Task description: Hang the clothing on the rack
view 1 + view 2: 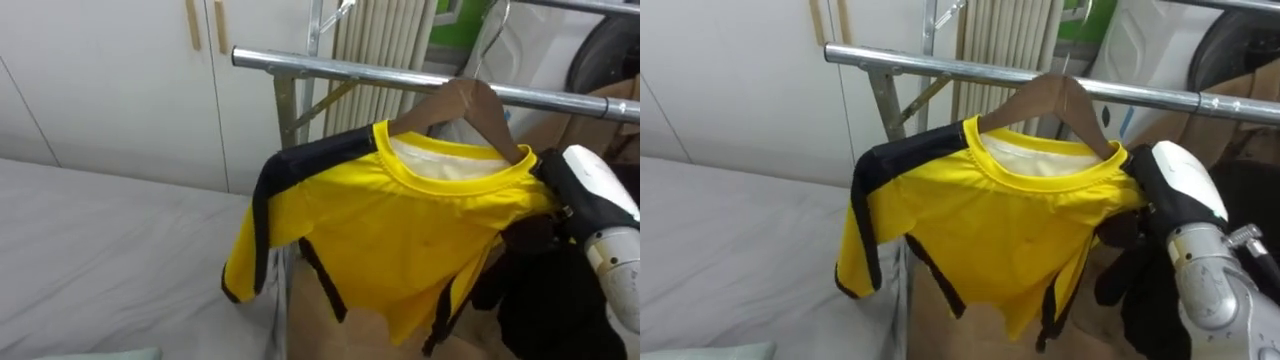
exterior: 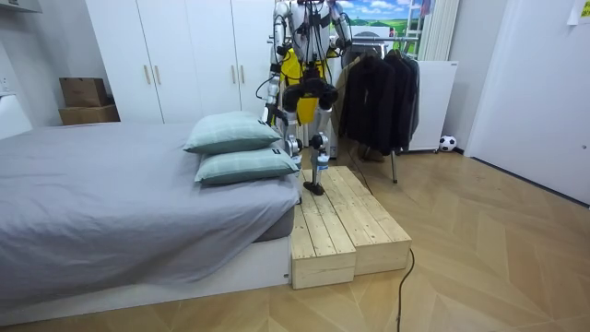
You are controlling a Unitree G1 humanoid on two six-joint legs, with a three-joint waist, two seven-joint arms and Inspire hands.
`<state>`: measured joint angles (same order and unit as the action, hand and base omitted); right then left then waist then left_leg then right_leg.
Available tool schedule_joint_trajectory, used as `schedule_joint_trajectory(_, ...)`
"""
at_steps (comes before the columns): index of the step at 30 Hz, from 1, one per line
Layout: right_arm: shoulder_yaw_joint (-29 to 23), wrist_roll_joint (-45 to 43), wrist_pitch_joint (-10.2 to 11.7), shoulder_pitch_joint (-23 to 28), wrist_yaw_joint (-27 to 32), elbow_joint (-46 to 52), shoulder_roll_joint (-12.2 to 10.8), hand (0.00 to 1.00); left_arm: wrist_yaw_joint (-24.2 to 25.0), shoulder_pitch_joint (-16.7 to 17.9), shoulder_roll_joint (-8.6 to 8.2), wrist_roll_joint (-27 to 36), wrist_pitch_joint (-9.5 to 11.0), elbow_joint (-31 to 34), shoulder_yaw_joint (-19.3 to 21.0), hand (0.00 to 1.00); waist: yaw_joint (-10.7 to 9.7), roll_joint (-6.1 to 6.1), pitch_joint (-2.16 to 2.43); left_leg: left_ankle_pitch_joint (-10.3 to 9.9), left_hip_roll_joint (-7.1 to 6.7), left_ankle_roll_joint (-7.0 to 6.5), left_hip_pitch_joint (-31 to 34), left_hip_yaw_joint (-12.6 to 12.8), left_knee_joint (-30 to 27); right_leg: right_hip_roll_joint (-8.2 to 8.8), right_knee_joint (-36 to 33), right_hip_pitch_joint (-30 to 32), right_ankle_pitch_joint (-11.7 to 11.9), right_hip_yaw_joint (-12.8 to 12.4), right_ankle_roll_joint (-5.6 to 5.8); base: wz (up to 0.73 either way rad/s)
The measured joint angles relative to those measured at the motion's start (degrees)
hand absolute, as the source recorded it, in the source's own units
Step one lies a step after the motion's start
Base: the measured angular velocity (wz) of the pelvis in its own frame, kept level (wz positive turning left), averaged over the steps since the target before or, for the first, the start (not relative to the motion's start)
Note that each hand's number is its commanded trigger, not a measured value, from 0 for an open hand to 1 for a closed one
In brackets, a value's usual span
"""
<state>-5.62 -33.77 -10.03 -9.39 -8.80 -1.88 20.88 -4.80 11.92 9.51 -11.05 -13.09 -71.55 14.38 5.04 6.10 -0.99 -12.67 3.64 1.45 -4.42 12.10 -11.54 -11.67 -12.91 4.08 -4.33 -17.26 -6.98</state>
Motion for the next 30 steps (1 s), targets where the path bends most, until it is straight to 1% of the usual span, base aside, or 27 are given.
schedule_joint_trajectory(3,0.47,1.02,-0.03,-1.91,-0.33,-2.05,0.00,1.00,0.00,-0.06,0.00,-0.01,-0.01,0.00,-0.04,0.00,0.34,-0.30,0.16,0.03,0.03,0.05,-0.03,0.14,-0.01,0.05,0.06,-0.02,0.13,0.29,-0.22,0.02)
schedule_joint_trajectory(5,0.89,1.94,0.12,-2.54,-0.33,-2.51,0.00,1.00,0.00,-0.01,0.00,-0.96,-0.04,0.04,-0.01,0.00,0.36,-0.31,0.18,0.08,0.08,0.13,-0.16,0.15,-0.03,0.20,-0.03,-0.04,0.21,1.14,-0.38,0.00)
schedule_joint_trajectory(9,1.35,2.45,0.54,-3.30,-0.32,-4.14,0.00,1.00,0.07,0.10,0.00,-1.03,-0.17,0.73,0.00,0.00,0.65,-0.32,0.18,0.14,0.09,0.24,-0.21,0.14,-0.08,0.20,-0.06,-0.11,0.16,1.21,-0.43,0.00)
schedule_joint_trajectory(11,2.14,3.12,0.58,-3.47,-0.33,-5.10,0.00,1.00,0.35,0.84,0.00,-0.99,-0.19,2.16,-0.03,0.00,0.69,-0.26,0.23,0.17,0.11,0.28,-0.20,0.08,-0.07,0.21,-0.04,-0.22,-0.10,1.19,0.04,0.02)
schedule_joint_trajectory(14,2.26,5.61,1.42,-4.18,-0.66,-8.61,0.00,1.00,0.54,1.57,0.00,-0.99,-0.19,3.71,-0.02,0.00,0.89,-0.04,0.37,0.24,0.08,0.36,-0.20,-0.23,-0.09,0.21,-0.05,-0.35,-0.02,1.16,0.23,0.06)
schedule_joint_trajectory(18,2.26,8.15,1.72,-4.29,-0.97,-10.64,0.02,1.00,0.56,1.79,0.10,-0.99,-0.20,4.47,-0.04,0.00,1.34,0.21,0.53,0.25,0.05,0.36,-0.30,-0.61,-0.23,0.22,0.02,-0.89,0.09,1.19,0.39,0.04)
schedule_joint_trajectory(20,2.74,9.65,1.87,-4.88,-0.97,-11.98,0.02,1.00,0.78,1.89,0.23,-0.98,-0.21,4.85,-0.07,0.00,1.57,0.29,0.53,0.23,0.05,0.36,-0.36,-0.62,-0.14,0.22,0.03,-0.74,0.21,1.25,0.44,0.00)
schedule_joint_trajectory(21,2.94,9.95,2.07,-5.33,-0.99,-12.82,0.02,1.00,0.80,1.96,0.23,-0.98,-0.21,4.94,-0.07,0.00,1.53,0.29,0.53,0.22,0.06,0.34,-0.38,-0.60,-0.13,0.25,0.03,-0.75,0.26,1.40,0.41,0.00)
schedule_joint_trajectory(23,3.18,11.17,3.18,-6.60,-1.00,-15.61,0.03,1.00,0.84,2.12,0.28,-0.98,-0.19,5.29,-0.07,0.00,1.56,0.29,0.53,0.05,0.09,0.06,-0.40,-0.60,-0.02,0.36,0.00,-0.71,0.36,1.92,0.30,0.00)
schedule_joint_trajectory(24,3.21,11.52,3.28,-6.66,-1.02,-15.87,0.02,1.00,0.84,2.14,0.28,-0.98,-0.15,5.31,-0.07,0.00,1.60,0.29,0.52,0.05,0.11,0.06,-0.40,-0.61,0.07,0.39,0.01,-0.72,0.37,2.07,0.28,0.00)
schedule_joint_trajectory(25,3.21,12.07,4.02,-6.71,-1.08,-16.96,0.02,1.00,0.84,2.20,0.29,-0.99,-0.09,5.35,-0.04,0.00,1.64,0.27,0.51,0.05,0.16,0.06,-0.47,-0.64,0.07,0.43,0.06,-0.77,0.41,2.33,0.21,0.05)
schedule_joint_trajectory(30,3.15,13.47,5.42,-6.80,-2.04,-20.11,0.03,1.00,0.85,2.21,0.38,-0.96,0.02,5.68,0.14,0.00,1.63,0.21,0.48,0.10,0.04,0.14,-0.43,-1.81,-0.17,0.50,0.22,-1.10,0.36,2.62,0.11,0.06)
